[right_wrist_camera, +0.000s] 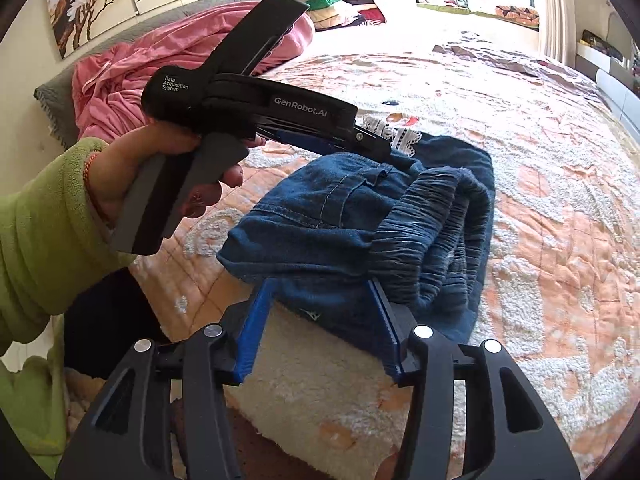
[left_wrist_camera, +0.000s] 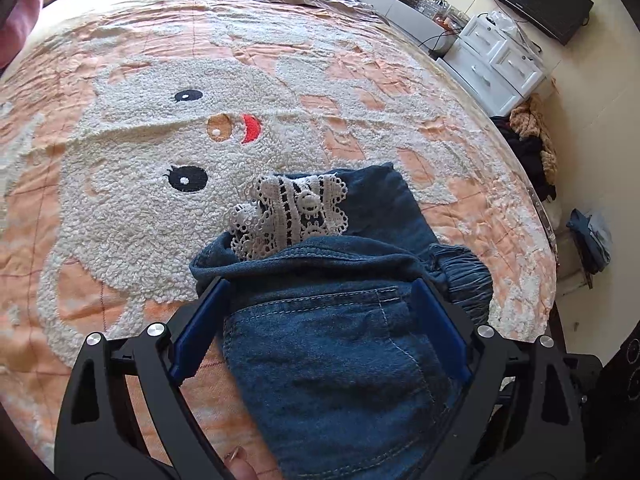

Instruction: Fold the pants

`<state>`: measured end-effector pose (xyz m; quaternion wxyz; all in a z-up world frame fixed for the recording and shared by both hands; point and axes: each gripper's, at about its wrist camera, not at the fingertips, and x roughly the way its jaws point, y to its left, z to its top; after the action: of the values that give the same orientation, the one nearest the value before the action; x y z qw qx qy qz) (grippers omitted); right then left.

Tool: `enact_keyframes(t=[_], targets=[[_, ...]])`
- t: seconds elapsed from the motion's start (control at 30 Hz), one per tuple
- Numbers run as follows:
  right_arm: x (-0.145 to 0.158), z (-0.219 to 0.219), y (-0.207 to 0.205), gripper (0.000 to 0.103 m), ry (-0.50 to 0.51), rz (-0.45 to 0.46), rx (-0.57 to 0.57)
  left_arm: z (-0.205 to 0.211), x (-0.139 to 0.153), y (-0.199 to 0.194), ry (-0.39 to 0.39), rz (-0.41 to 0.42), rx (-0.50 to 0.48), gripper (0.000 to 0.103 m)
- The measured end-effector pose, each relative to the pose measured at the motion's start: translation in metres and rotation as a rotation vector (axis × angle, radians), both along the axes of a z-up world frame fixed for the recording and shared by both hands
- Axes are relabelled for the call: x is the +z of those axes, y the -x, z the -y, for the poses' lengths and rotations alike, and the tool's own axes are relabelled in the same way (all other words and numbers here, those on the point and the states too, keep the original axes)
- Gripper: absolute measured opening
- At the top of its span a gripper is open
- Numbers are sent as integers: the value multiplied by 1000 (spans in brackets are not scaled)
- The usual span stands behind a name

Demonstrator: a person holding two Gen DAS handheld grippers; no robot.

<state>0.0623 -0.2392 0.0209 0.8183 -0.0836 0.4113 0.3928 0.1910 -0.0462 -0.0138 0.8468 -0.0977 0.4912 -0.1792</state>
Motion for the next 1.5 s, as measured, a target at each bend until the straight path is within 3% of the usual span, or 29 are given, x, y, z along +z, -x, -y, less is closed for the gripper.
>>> enact_keyframes(t=[0.8, 1.03, 1.5], targets=[[37, 36, 2, 76, -41, 97, -131, 10, 42, 35, -71, 112, 7, 93], [46, 36, 1, 79, -40, 130, -149, 6, 50, 44, -82, 132, 20, 93], [33, 58, -24, 83, -32, 78, -317, -39, 32, 80, -67, 80, 134, 93]])
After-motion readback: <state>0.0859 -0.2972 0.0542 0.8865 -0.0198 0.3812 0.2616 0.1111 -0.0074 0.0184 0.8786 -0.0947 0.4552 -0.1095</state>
